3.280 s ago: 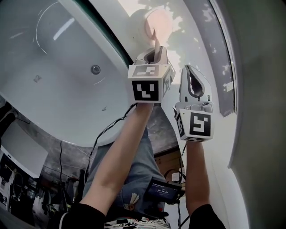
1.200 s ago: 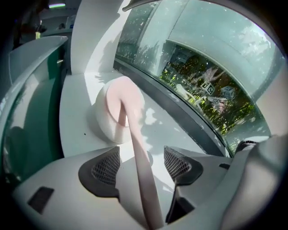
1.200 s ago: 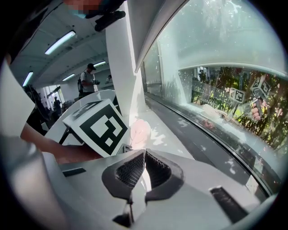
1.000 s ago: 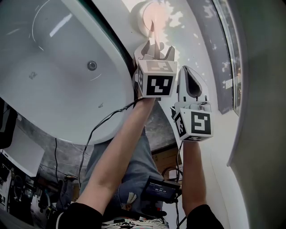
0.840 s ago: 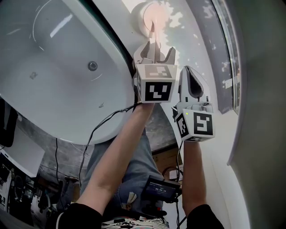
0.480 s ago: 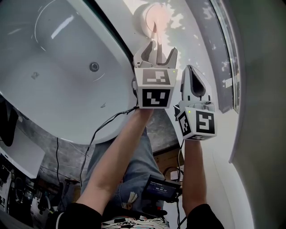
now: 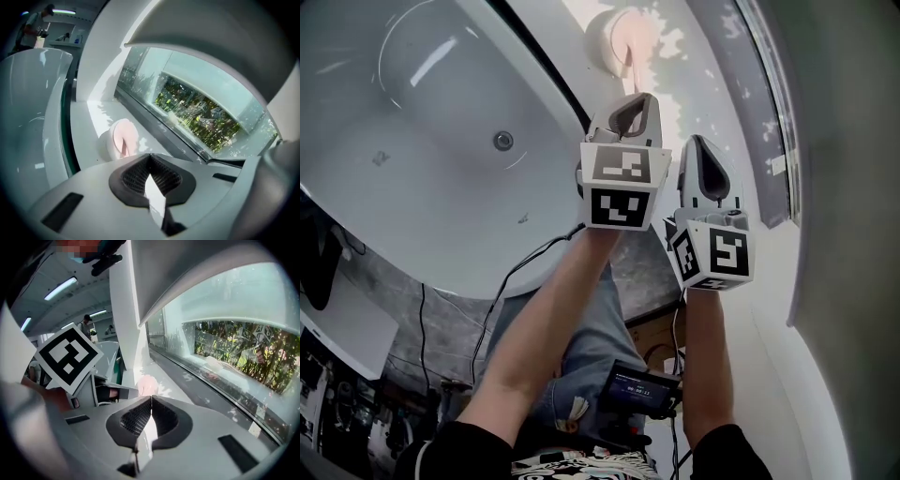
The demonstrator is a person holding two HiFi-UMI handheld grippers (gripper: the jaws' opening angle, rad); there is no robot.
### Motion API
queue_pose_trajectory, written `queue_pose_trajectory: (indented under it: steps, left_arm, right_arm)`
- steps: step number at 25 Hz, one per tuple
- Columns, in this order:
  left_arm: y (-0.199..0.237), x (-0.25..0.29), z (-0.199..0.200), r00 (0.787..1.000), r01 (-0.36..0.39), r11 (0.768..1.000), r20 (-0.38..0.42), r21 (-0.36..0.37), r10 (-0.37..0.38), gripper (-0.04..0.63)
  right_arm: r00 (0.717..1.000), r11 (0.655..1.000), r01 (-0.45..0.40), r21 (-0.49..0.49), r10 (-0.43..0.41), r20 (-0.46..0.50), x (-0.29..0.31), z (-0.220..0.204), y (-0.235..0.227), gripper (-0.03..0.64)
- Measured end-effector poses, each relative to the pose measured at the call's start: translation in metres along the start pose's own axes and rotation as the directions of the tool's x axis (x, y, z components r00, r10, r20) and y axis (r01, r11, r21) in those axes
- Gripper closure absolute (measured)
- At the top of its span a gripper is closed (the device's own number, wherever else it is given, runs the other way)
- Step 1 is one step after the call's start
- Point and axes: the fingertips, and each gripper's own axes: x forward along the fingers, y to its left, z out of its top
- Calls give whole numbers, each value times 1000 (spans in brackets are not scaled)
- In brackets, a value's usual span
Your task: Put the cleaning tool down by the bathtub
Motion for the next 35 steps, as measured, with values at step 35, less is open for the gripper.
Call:
queue_pose_trajectory:
  steps: [35]
  left_arm:
    - [-71,-343,217,896,160,888,315,430,-314,580]
  right_arm:
    - [934,973,220,-67,-190,303,-244,242,86,591]
